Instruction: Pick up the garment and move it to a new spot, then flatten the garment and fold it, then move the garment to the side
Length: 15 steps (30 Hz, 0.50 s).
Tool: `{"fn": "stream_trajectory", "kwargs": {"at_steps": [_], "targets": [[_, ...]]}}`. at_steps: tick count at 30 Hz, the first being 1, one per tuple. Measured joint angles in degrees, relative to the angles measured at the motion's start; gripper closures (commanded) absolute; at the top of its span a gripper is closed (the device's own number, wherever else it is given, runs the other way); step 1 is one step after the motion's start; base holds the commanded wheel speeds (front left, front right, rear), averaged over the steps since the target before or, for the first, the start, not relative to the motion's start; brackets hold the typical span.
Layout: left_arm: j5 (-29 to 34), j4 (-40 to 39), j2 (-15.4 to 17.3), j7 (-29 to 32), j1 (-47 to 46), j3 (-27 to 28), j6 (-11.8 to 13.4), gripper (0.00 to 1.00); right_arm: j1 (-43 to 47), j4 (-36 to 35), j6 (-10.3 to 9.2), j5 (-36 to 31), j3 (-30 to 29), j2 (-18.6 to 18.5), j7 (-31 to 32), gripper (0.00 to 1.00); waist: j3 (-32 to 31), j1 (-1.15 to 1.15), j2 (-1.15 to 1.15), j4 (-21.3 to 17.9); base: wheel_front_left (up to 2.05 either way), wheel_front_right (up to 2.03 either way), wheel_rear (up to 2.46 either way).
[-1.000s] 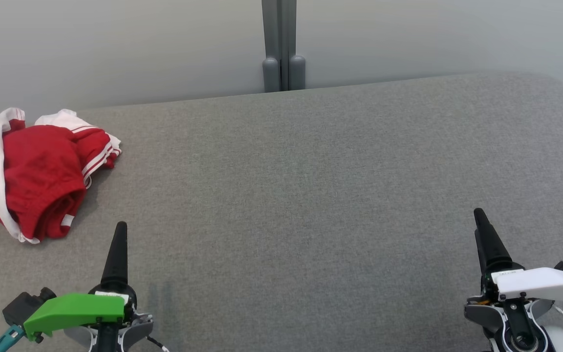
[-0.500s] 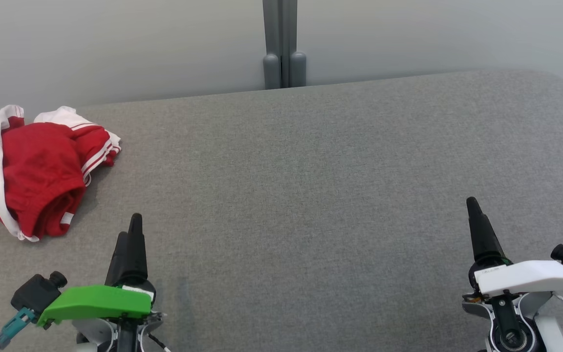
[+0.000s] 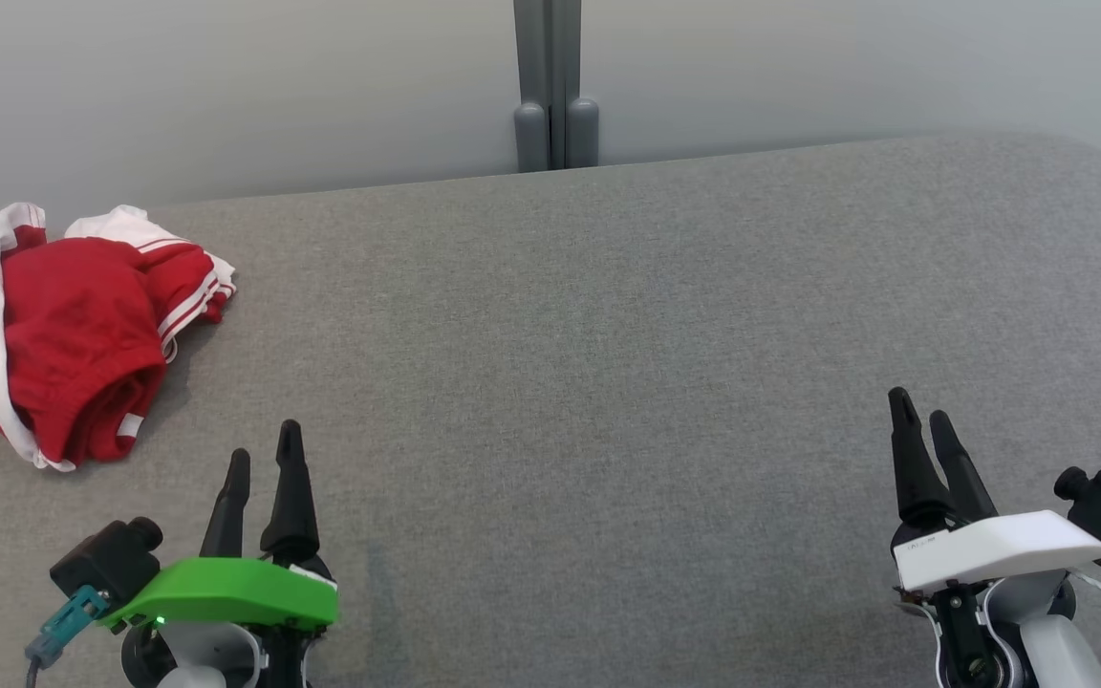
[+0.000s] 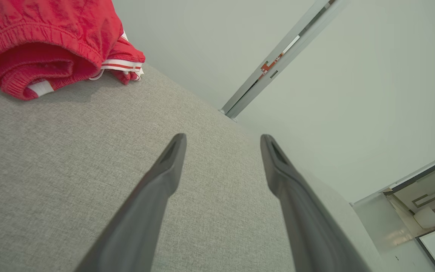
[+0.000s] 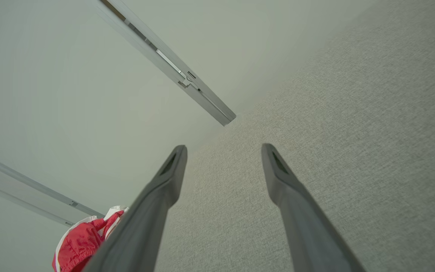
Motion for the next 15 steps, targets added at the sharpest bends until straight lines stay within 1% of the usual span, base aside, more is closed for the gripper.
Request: {"fn": "stream_trajectory", "kwargs": {"at_steps": [7,15], "targets": [[6.5,0.5,0.0,-1.2,0.5,-1.0,1.0,0.0,0.3,0.6,0.0,-5.2,0.3,0.0,-1.2,0.0,0.0,0.0,0.0,0.1,0.0,0.0,0.0],[11.6,0.9,0.0,-2.4,0.9,-1.8,1.5,0.0,0.3,0.9,0.0,-11.4,0.8,-0.1,-2.4,0.0,0.1,0.0,0.0,0.1,0.0,0.0,0.0]]}}
